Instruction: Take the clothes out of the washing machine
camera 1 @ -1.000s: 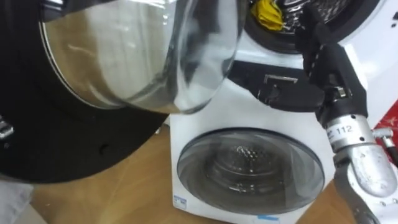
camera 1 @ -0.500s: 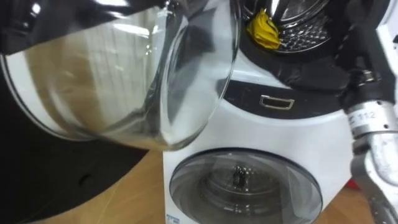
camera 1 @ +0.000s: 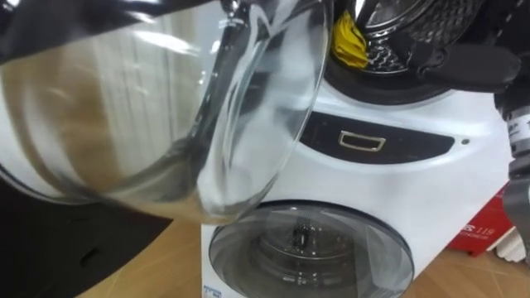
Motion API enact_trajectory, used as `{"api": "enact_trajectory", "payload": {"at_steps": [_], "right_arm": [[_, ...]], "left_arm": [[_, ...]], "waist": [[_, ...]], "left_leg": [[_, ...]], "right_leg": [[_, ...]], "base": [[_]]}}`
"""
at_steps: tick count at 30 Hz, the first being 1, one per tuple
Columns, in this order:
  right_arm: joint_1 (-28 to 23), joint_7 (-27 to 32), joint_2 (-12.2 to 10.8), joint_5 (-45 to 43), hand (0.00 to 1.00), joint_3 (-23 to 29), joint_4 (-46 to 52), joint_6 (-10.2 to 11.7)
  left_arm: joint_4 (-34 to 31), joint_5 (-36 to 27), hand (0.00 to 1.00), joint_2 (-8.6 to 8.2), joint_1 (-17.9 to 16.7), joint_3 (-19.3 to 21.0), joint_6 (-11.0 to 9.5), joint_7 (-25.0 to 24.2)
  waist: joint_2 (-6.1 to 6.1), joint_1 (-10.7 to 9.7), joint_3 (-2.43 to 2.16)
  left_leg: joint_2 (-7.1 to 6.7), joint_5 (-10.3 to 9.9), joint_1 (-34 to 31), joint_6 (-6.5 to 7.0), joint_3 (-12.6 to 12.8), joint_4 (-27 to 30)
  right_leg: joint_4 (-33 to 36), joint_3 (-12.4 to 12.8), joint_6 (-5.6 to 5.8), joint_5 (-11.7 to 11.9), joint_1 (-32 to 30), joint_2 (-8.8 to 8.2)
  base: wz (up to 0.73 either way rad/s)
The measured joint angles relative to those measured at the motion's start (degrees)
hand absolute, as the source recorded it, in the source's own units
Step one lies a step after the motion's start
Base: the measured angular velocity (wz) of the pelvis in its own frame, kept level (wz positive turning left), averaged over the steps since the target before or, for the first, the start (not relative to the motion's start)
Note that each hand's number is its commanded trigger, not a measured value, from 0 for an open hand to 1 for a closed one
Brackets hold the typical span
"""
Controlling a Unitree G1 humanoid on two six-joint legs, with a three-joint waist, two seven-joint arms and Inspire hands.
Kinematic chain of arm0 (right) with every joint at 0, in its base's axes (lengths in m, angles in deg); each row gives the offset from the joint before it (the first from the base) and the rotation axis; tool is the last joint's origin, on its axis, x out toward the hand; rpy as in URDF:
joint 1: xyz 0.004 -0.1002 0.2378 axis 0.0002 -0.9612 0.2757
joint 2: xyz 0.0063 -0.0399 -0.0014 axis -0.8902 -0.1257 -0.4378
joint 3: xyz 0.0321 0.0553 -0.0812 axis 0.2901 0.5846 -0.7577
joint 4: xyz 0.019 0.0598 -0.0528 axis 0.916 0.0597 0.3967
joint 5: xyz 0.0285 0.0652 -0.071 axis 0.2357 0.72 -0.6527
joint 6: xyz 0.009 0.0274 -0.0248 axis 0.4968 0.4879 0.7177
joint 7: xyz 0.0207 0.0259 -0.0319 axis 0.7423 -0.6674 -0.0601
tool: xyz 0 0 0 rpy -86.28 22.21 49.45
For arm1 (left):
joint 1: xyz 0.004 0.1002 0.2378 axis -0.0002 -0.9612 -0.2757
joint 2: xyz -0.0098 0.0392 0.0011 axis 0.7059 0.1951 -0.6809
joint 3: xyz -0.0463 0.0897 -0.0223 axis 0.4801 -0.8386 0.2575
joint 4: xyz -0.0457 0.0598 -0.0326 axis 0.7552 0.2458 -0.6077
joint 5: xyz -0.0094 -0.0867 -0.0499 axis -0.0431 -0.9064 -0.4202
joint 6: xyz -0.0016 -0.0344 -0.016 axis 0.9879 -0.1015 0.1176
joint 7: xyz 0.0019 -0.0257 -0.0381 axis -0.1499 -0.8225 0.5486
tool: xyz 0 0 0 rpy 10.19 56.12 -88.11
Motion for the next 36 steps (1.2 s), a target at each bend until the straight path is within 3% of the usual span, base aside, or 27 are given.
{"api": "enact_trajectory", "payload": {"at_steps": [7, 12, 15, 20, 24, 28, 33, 36], "right_arm": [[0.75, -1.53, 1.34, 0.12, 0.00, -0.22, -3.86, -0.24], [2.43, -4.94, 2.52, 1.64, 0.00, -0.28, -12.48, -1.62], [4.70, -7.13, 3.43, 2.08, 0.00, -0.38, -18.22, -2.17], [11.63, -8.98, 5.32, 1.13, 0.00, -4.32, -24.27, -2.80], [16.74, -9.95, 5.34, -2.98, 0.00, -6.94, -28.75, -3.64], [16.83, -11.64, 5.35, -7.03, 0.00, -7.26, -28.99, -3.64], [16.83, -13.55, 6.21, -10.88, 0.00, -12.10, -30.34, -3.60], [17.61, -13.77, 6.26, -11.49, 0.00, -12.23, -32.02, -3.42]], "left_arm": [[-0.04, 0.12, 0.00, 0.01, -0.87, -0.03, 1.44, 0.33], [-0.03, 1.08, 0.00, 0.62, -1.87, 0.25, 1.66, 0.35], [-0.03, 2.05, 0.00, 0.50, -1.91, 0.25, 1.65, -0.27], [-0.41, 2.42, 0.00, 0.47, -2.32, 0.43, 2.60, -1.16], [-0.39, 2.41, 0.00, 0.46, -2.63, 1.10, 3.62, -1.81], [-0.40, 2.31, 0.00, 0.58, -2.63, 1.90, 3.83, -2.71], [-0.38, 2.23, 0.00, 1.37, -1.54, 2.03, 3.81, -3.62], [-0.37, 2.24, 0.00, 1.27, -1.14, 2.10, 3.73, -3.65]], "waist": [[0.24, 0.68, 0.16], [-1.38, 2.11, 0.63], [-2.49, 2.66, 0.11], [-2.85, 3.74, -0.11], [-2.75, 4.34, -0.08], [-2.59, 5.44, 0.03], [-2.60, 6.99, 0.03], [-2.62, 7.15, 0.02]], "left_leg": [[0.12, 0.00, 0.02, -0.03, -0.86, -0.55], [0.11, 0.05, -0.01, -0.09, -0.88, -0.20], [0.07, 0.04, -0.20, -0.09, -1.00, -0.15], [0.00, 0.04, -0.43, -0.08, -2.14, -0.15], [0.03, 0.05, -0.40, -0.09, -2.96, 0.20], [-0.03, 0.05, -0.74, -0.10, -4.07, 0.34], [0.06, 0.12, -0.71, -0.21, -3.87, 0.38], [0.10, 0.22, -0.56, -0.38, -3.87, 0.10]], "right_leg": [[-0.51, -0.68, -0.01, 0.00, 0.23, 0.09], [-0.51, -0.69, -0.04, -0.01, 0.39, 0.01], [-0.50, -0.93, -0.03, -0.01, 0.37, -0.07], [-0.51, -1.89, -0.03, -0.01, 0.38, -0.12], [-0.66, -2.78, -0.03, -0.01, 0.94, -0.15], [-0.94, -3.44, -0.04, -0.01, 1.12, -0.22], [-1.63, -3.59, -0.06, -0.03, 1.57, -0.14], [-1.60, -3.57, -0.12, -0.07, 1.60, -0.14]], "base": [[0.05], [0.00], [0.06], [0.06], [0.13], [0.13], [0.04], [0.00]]}}
